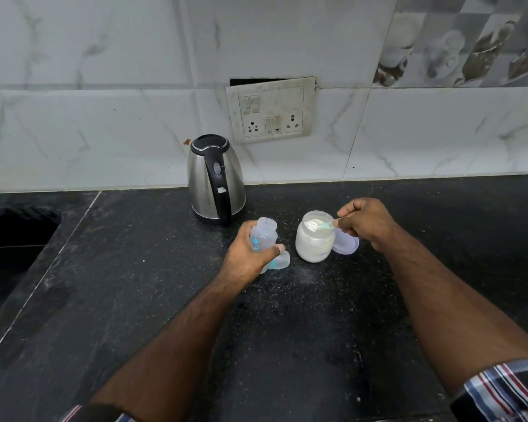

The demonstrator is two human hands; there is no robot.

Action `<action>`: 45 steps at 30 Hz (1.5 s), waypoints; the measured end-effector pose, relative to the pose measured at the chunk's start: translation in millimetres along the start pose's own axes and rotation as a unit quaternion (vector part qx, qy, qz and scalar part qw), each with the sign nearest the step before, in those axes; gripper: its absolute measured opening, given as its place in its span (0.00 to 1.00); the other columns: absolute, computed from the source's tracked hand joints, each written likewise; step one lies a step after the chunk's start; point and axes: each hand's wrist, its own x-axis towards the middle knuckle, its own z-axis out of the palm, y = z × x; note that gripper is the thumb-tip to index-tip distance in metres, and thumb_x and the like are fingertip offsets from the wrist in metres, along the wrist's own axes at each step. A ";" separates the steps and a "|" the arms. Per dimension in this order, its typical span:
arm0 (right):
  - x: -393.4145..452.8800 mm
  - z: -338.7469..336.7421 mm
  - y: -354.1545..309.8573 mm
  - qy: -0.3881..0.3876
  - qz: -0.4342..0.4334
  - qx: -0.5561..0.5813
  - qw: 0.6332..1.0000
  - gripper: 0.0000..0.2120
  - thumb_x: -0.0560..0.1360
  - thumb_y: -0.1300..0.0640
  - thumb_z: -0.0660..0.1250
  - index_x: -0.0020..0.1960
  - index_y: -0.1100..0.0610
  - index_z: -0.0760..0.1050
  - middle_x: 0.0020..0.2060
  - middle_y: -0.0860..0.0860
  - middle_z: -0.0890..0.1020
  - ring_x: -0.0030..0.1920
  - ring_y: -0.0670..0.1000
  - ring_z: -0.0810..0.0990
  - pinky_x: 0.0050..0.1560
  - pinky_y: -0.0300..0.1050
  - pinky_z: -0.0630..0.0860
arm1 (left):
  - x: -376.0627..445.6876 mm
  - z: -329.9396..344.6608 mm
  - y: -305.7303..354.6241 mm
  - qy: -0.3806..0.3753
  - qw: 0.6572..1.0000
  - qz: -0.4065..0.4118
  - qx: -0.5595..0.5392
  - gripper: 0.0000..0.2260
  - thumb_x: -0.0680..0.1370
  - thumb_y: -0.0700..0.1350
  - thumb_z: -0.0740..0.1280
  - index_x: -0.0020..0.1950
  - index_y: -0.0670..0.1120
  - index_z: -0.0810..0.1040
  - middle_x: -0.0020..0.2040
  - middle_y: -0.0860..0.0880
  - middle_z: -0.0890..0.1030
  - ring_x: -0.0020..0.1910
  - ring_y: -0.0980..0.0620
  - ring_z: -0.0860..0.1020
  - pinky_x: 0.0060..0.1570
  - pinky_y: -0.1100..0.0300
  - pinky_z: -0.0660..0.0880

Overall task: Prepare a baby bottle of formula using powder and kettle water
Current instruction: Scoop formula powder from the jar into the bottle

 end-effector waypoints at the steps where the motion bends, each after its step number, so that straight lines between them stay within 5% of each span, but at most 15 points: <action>1: 0.0 -0.6 0.8 -0.001 0.010 0.020 1.000 0.10 0.70 0.71 0.78 0.48 0.65 0.81 0.37 0.59 0.85 0.29 0.47 0.81 0.29 0.39 0.77 | -0.2 0.1 -0.4 -0.001 1.000 0.002 -0.003 0.32 0.74 0.52 0.78 0.74 0.54 0.66 0.64 0.55 0.72 0.64 0.51 0.73 0.63 0.52 0.75; 11: -1.7 -8.0 2.1 0.013 0.065 0.109 0.992 0.10 0.71 0.70 0.77 0.50 0.63 0.81 0.41 0.60 0.86 0.29 0.46 0.80 0.32 0.40 0.79 | 0.2 0.7 -2.4 -0.003 1.000 0.011 -0.018 0.28 0.73 0.52 0.79 0.66 0.58 0.66 0.62 0.55 0.74 0.63 0.51 0.75 0.59 0.55 0.74; 20: -1.1 10.9 -12.3 0.016 0.012 0.032 0.999 0.09 0.70 0.70 0.78 0.44 0.62 0.81 0.35 0.58 0.84 0.30 0.48 0.81 0.30 0.40 0.77 | -0.4 -1.7 -1.7 -0.006 1.000 0.018 -0.006 0.28 0.73 0.52 0.78 0.67 0.58 0.66 0.62 0.55 0.73 0.63 0.52 0.74 0.64 0.51 0.75; 31: -17.5 -10.7 -1.3 0.034 0.096 0.175 0.979 0.10 0.72 0.71 0.77 0.50 0.63 0.81 0.43 0.60 0.87 0.31 0.48 0.81 0.31 0.39 0.78 | 0.6 -6.2 -2.5 -0.022 0.999 0.021 -0.014 0.32 0.74 0.50 0.78 0.73 0.57 0.67 0.68 0.54 0.73 0.68 0.52 0.71 0.70 0.46 0.73; 45: -61.6 1.9 -55.5 -0.038 -0.013 0.259 0.965 0.11 0.71 0.71 0.77 0.48 0.61 0.80 0.37 0.58 0.86 0.31 0.48 0.81 0.30 0.37 0.77 | 2.2 -1.3 6.2 -0.017 0.999 0.019 -0.024 0.26 0.71 0.53 0.80 0.62 0.59 0.68 0.60 0.57 0.76 0.59 0.56 0.75 0.54 0.59 0.71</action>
